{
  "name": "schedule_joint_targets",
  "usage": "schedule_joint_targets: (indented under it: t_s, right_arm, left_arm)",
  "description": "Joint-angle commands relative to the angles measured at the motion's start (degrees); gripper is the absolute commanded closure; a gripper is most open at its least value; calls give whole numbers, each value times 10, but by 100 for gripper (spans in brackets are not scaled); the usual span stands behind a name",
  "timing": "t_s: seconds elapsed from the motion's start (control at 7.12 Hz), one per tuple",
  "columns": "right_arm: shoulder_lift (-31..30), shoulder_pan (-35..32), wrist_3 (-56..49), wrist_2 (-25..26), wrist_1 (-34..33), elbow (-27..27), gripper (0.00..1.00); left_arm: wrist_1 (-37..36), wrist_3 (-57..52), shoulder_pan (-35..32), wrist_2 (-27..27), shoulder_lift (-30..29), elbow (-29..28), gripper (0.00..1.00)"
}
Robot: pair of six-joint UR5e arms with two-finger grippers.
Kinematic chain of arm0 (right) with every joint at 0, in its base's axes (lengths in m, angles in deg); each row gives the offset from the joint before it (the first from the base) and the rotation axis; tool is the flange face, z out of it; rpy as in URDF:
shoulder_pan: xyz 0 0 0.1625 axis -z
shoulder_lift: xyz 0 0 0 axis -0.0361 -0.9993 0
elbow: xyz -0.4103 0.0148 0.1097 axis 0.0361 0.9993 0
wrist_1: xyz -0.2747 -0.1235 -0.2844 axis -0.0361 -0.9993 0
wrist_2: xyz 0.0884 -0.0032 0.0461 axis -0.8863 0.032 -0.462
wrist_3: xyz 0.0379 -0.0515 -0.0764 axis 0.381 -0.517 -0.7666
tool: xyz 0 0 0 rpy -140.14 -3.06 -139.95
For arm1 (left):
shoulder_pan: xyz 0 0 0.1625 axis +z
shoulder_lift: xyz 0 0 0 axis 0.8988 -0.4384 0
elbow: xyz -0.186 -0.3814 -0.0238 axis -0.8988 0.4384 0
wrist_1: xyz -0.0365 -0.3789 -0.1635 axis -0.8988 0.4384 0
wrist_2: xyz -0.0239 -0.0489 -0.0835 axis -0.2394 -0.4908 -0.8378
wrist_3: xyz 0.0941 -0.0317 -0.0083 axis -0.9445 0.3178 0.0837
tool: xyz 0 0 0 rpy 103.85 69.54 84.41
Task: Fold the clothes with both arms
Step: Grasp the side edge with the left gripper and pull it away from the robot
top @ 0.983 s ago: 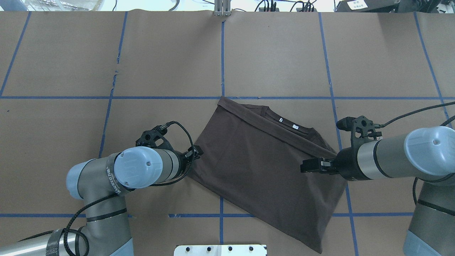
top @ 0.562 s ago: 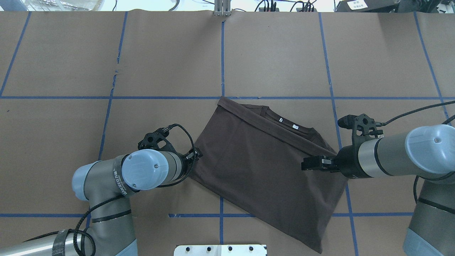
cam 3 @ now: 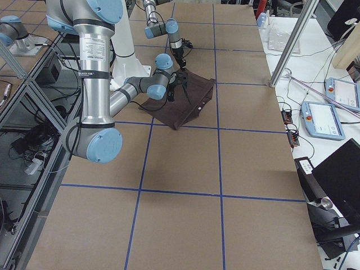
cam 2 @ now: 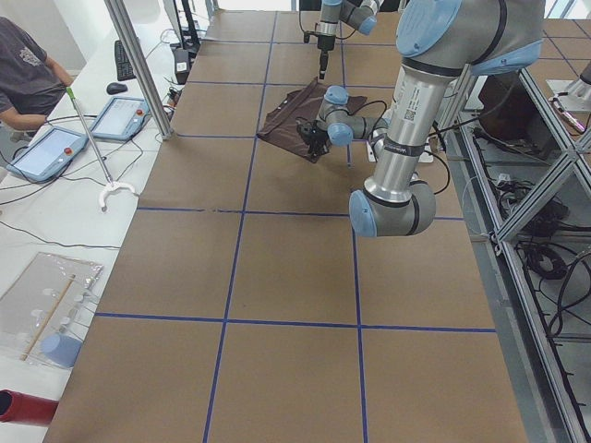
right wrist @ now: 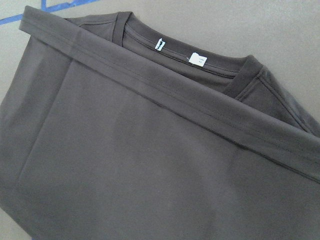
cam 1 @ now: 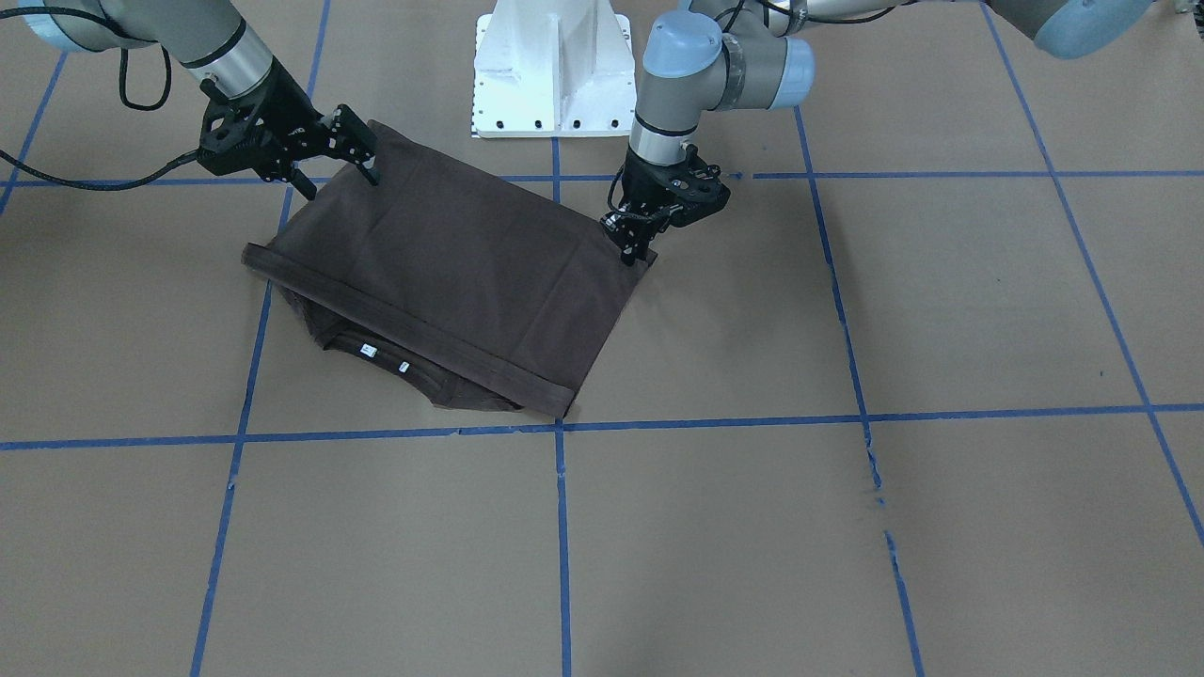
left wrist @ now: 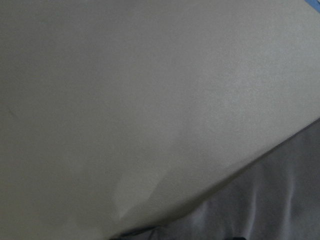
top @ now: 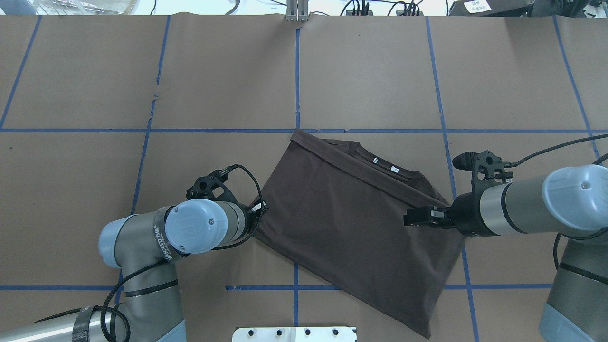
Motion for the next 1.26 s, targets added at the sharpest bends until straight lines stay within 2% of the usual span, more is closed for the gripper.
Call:
schedule_joint_targets:
  t_s: [0.0, 0.28, 0.56, 0.7, 0.98, 1.12]
  right_arm:
    - [-1, 0, 0, 0, 0, 2, 0]
    - [-1, -1, 0, -1, 0, 5, 0]
    - [-2, -1, 1, 0, 0, 6, 0]
    - [-3, -1, 1, 0, 0, 6, 0]
    - [-5, -1, 1, 0, 0, 6, 0]
    - [-5, -1, 1, 1, 0, 9, 0]
  left_arm:
    - [-1, 0, 0, -1, 1, 2, 100]
    - [-1, -4, -12, -2, 0, 1, 100]
    - [1, -17, -56, -1, -13, -18, 100]
    - [1, -50, -84, -2, -40, -46, 100]
    - [20, -118, -155, -2, -96, -140, 100]
    - [61, -145, -178, -2, -112, -189, 100]
